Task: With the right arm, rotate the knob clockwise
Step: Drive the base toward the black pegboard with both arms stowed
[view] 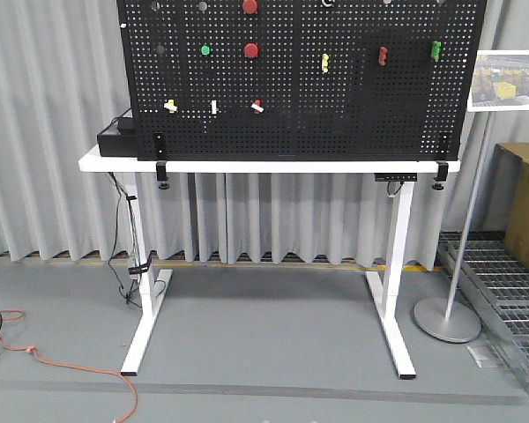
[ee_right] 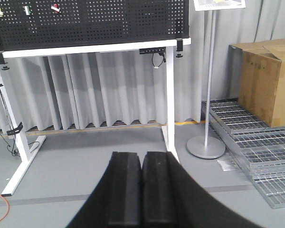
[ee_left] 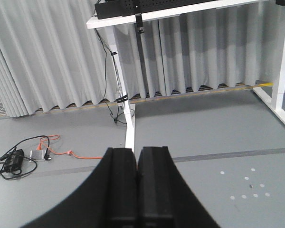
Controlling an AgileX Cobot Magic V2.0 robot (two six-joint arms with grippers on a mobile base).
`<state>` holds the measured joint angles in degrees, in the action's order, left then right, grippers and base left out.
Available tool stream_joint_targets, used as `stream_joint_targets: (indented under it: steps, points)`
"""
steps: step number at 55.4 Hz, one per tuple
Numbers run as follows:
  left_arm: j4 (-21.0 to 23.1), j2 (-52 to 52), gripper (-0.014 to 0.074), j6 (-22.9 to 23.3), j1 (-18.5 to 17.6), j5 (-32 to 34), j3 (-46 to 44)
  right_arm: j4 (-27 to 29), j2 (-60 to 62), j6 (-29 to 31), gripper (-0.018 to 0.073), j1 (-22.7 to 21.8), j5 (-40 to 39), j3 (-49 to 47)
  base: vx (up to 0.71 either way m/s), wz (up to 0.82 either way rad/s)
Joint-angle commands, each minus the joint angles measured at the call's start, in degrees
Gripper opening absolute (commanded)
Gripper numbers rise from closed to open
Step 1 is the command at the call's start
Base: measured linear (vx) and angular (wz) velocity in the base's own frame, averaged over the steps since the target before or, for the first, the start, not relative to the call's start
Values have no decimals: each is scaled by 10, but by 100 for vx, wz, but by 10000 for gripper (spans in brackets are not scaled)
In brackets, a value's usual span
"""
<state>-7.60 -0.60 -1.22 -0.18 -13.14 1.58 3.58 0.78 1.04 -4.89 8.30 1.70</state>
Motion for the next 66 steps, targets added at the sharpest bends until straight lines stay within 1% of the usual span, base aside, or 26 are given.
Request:
stream_joint_targets:
  steps: [1, 66]
  points:
    - [5, -9, -6, 1, -1, 45, 15, -5, 5, 2, -8, -4, -44, 8, 0, 0]
    - [5, -9, -6, 1, -3, 45, 15, -5, 5, 2, -8, -4, -44, 8, 2, 0]
